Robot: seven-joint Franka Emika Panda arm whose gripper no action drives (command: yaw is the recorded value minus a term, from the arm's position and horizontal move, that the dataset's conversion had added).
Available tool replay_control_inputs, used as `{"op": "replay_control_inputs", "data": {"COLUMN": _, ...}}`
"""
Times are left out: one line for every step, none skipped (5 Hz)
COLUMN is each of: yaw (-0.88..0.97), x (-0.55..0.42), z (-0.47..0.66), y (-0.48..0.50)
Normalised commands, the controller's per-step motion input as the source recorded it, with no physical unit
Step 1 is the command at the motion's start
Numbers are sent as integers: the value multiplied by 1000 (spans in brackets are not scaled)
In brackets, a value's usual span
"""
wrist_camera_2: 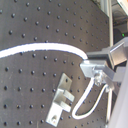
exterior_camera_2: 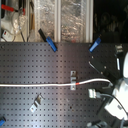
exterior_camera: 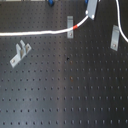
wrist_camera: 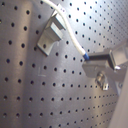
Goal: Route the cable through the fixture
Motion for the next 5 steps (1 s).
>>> {"op": "replay_control_inputs", "data": {"yaw": 146, "x": -503, "z": 79, "y": -101}}
{"op": "replay_control_inputs", "data": {"yaw": 0, "x": -11, "z": 0, "y": 9}}
{"op": "replay_control_inputs", "data": {"yaw": 126, "x": -375, "z": 87, "y": -13}}
{"op": "replay_control_inputs", "data": {"yaw": 180, "x": -477, "z": 150, "y": -3}}
{"op": "replay_control_inputs", "data": {"yaw": 0, "x": -29, "z": 1, "y": -31}}
